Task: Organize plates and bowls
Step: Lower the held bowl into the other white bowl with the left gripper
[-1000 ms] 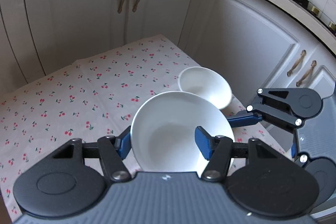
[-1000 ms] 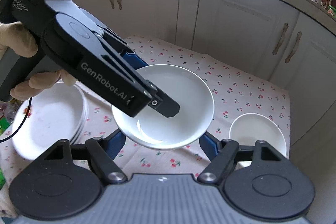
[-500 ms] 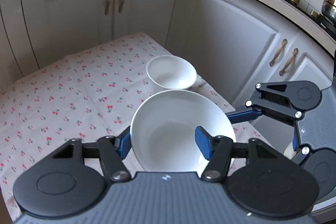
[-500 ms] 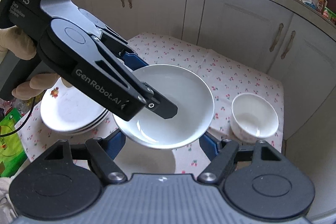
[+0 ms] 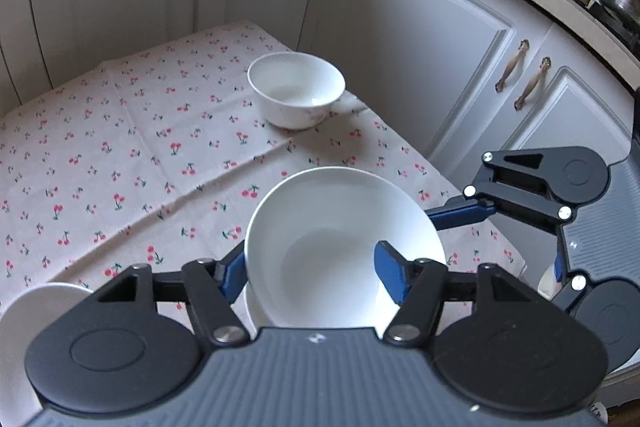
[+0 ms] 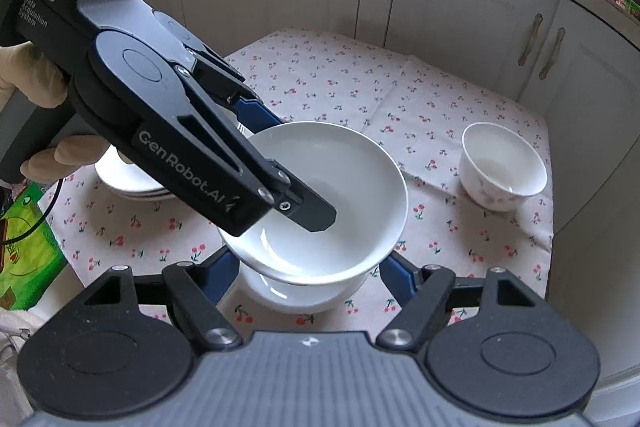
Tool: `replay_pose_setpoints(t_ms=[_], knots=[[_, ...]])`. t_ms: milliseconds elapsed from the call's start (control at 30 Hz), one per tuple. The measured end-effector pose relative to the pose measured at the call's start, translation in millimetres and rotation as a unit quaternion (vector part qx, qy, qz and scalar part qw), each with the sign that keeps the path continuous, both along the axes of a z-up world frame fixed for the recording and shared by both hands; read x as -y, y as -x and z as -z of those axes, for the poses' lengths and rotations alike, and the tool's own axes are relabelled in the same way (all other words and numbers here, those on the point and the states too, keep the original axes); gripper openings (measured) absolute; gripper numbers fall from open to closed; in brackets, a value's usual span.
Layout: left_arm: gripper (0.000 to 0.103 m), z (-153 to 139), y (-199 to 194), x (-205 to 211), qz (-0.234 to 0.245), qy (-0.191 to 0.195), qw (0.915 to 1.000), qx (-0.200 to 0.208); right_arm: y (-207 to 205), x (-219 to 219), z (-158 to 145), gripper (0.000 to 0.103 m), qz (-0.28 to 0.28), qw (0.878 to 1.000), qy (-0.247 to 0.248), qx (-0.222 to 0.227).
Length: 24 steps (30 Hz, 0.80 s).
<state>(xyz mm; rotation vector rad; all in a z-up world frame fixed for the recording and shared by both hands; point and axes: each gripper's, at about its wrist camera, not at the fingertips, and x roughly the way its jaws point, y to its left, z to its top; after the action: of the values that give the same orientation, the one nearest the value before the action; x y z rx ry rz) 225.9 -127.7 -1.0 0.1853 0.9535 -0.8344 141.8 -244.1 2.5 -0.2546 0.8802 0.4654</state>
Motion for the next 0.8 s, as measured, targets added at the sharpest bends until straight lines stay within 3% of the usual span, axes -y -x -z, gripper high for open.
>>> replay_pose_setpoints(t_ms=[800], knots=[[0.066, 16, 1, 2, 0.011, -0.01, 0.9999, -0.004, -5, -5, 15, 0.081, -0.006, 1.0, 0.015, -0.021]])
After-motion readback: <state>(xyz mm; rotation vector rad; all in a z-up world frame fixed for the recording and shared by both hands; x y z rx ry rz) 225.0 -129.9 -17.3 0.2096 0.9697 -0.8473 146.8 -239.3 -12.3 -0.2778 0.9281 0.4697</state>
